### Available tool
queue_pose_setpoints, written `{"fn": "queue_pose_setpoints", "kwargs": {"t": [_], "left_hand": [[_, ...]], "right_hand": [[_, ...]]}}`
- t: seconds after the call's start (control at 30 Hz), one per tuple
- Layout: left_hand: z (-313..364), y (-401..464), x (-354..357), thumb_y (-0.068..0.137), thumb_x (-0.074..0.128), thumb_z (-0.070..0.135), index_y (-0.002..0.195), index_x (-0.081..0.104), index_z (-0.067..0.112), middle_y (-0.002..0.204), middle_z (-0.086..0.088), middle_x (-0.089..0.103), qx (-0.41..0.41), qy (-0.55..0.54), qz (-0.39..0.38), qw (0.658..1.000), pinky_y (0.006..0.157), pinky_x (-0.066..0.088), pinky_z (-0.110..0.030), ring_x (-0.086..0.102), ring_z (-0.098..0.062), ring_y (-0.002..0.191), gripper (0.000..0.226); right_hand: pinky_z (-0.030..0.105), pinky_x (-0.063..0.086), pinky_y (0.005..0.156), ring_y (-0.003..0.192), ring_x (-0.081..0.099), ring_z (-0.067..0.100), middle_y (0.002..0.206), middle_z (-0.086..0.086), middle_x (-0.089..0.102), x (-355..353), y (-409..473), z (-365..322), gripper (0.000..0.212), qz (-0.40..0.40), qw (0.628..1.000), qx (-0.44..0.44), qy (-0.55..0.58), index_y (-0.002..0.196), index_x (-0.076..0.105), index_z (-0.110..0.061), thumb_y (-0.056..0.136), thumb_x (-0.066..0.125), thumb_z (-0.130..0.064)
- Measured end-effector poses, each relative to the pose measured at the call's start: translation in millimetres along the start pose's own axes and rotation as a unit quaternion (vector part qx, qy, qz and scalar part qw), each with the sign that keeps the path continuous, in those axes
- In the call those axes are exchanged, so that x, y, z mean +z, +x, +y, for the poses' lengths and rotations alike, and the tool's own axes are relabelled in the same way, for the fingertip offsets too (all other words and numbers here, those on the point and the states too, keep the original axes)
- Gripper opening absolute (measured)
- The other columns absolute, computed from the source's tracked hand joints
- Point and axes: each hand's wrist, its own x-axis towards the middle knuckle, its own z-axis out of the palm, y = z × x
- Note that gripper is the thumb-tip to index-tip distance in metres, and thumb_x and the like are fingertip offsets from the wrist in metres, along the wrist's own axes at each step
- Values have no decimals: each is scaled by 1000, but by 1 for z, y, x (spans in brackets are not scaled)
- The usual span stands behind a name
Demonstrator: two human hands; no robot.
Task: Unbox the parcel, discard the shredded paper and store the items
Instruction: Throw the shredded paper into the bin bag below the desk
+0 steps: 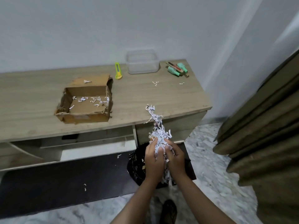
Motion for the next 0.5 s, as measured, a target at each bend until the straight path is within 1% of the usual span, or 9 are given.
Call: {"fn": "queue_pose_setpoints", "kwargs": {"t": [0.03, 0.07, 0.13, 0.17, 0.2, 0.27, 0.33, 0.4, 0.5], "left_hand": [[-7, 0, 1, 87, 43, 31, 133, 49, 15, 129, 5, 47, -10, 4, -1, 1000, 99, 32, -10, 45, -1, 119, 49], [-14, 1, 1, 86, 43, 32, 133, 49, 14, 129, 5, 47, -23, 8, -1, 1000, 98, 32, -10, 45, -1, 118, 50], [-34, 4, 3, 86, 45, 34, 133, 49, 15, 129, 5, 48, -48, 15, 1, 999, 100, 33, -17, 45, -2, 118, 50], [-45, 5, 4, 86, 46, 34, 132, 50, 16, 129, 6, 48, -60, 16, 1, 998, 101, 34, -20, 46, -3, 118, 50], [-56, 5, 6, 86, 47, 34, 132, 51, 17, 128, 6, 49, -71, 17, 2, 997, 100, 35, -21, 46, -3, 118, 49], [-78, 5, 9, 88, 50, 32, 130, 52, 16, 124, 8, 50, -90, 26, 7, 996, 100, 36, -23, 48, -6, 117, 46], [-99, 7, 12, 92, 53, 24, 130, 52, 15, 123, 5, 51, -101, 30, 17, 994, 100, 36, -23, 49, -9, 117, 39], [-121, 11, 16, 94, 53, 18, 131, 51, 12, 127, 1, 51, -112, 31, 19, 993, 100, 34, -21, 47, -8, 119, 38], [-153, 22, 19, 95, 49, 25, 135, 47, 11, 134, -2, 48, -104, 54, 2, 993, 101, 31, -20, 43, -6, 122, 42]], "right_hand": [[17, 52, 83, 97, 65, 2, 107, -1, 68, 0, 1, 9, 24, 0, 1000, 14, -1, 105, 66, -20, 92, 53, -4], [21, 53, 86, 99, 64, 5, 107, -1, 68, 1, 3, 17, 24, -2, 1000, 28, -4, 105, 66, -20, 92, 53, -5], [26, 52, 88, 100, 64, 9, 107, 0, 68, 3, 8, 35, 22, -2, 999, 48, -12, 104, 67, -21, 92, 55, -7], [26, 51, 88, 99, 64, 7, 106, 0, 68, 4, 11, 45, 22, -2, 998, 56, -16, 104, 67, -21, 91, 55, -8], [23, 51, 87, 97, 63, 4, 105, -1, 68, 5, 13, 55, 21, -3, 998, 62, -18, 105, 67, -19, 91, 55, -8], [11, 49, 82, 92, 62, -1, 104, 0, 67, 5, 18, 77, 21, -9, 997, 73, -22, 106, 67, -13, 91, 55, -6], [4, 47, 77, 92, 61, -2, 106, 4, 67, 5, 25, 100, 20, -14, 996, 78, -33, 106, 67, -10, 91, 56, -5], [3, 46, 76, 93, 61, -1, 107, 5, 67, 6, 34, 124, 20, -19, 995, 84, -41, 106, 68, -9, 90, 57, -6], [4, 47, 77, 91, 60, -1, 106, 5, 67, 7, 49, 156, 19, -13, 996, 83, -37, 106, 67, -7, 90, 56, -5]]}}
